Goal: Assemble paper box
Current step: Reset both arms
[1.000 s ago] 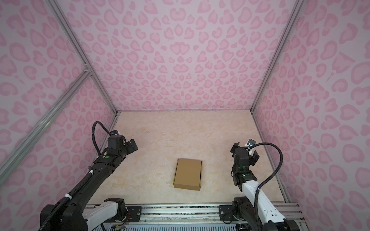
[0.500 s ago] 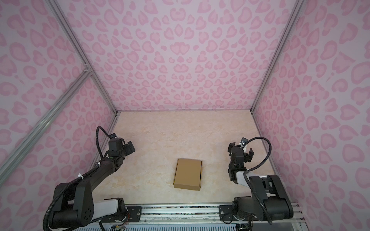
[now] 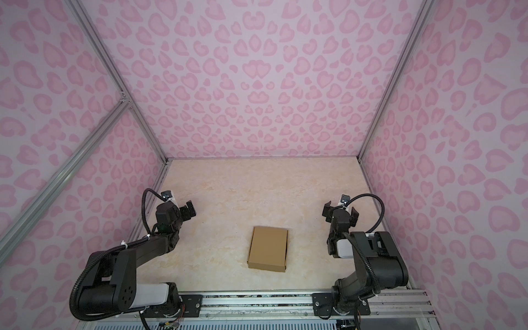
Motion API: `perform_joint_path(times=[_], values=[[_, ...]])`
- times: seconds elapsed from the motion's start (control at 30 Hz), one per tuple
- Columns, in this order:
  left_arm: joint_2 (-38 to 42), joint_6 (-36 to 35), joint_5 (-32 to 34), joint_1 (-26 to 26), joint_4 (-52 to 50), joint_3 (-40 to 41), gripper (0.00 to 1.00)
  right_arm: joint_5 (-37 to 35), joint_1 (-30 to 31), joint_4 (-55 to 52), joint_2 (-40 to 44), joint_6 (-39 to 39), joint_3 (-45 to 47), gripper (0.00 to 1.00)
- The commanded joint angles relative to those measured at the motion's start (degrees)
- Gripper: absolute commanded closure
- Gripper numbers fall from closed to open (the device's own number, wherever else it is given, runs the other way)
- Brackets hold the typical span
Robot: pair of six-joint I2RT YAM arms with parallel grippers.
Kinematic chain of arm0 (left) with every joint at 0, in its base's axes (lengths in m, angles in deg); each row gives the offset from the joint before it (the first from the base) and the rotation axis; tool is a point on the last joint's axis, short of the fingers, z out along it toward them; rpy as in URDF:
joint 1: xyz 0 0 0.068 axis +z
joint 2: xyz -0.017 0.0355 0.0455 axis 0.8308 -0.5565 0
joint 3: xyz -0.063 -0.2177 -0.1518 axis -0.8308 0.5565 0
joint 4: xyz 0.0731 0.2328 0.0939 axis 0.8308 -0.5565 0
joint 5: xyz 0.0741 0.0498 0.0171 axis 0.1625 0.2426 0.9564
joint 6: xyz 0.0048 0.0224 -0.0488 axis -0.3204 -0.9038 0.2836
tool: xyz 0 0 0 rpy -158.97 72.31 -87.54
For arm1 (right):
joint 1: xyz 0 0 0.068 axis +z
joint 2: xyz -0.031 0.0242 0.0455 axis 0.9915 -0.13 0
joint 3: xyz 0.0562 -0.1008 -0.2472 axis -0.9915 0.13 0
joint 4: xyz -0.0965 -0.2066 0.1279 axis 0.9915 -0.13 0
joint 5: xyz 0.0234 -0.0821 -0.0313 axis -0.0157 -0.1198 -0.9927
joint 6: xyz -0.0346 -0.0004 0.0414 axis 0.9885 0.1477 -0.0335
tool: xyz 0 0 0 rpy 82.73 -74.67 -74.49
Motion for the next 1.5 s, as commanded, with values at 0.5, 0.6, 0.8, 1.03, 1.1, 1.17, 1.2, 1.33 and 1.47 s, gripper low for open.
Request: perform_joint_path(times=[0.5,0.6,0.8,1.03,1.1,1.17,1.2,1.33,1.47], values=[[-5.7,-3.9,6.8,-2.8,23.3,6.1,0.02,0.7,0.6,3.6,-1.1,1.4,0.4,0.00],[-5.5,-3.8,6.7,-2.8,22.9,6.1,0.02,0.5,0.9,2.8,-1.2,1.8,-0.1,0.00],[-5.6,-3.9,6.8,-2.8,23.1,6.1,0.02,0.2,1.2,2.7,-1.2,2.0,-0.2,0.00],[-5.6,-3.9,6.7,-2.8,23.1,6.1,0.02,0.1,1.2,2.7,-1.3,2.0,-0.3,0.00],[-5.6,-3.8,6.8,-2.8,23.0,6.1,0.02,0.1,1.2,2.5,-1.4,2.0,-0.4,0.00],[-5.5,-3.8,6.7,-2.8,23.0,6.1,0.02,0.1,1.1,2.1,-1.5,1.8,-0.7,0.00],[-5.6,-3.9,6.7,-2.8,23.0,6.1,0.02,0.2,1.1,2.1,-1.4,1.8,-0.7,0.00],[-5.6,-3.9,6.8,-2.8,23.0,6.1,0.03,0.5,1.1,2.6,-1.2,2.0,-0.3,0.00],[-5.6,-3.8,6.9,-2.8,23.0,6.1,0.03,0.6,1.2,2.4,-1.2,2.1,-0.4,0.00]])
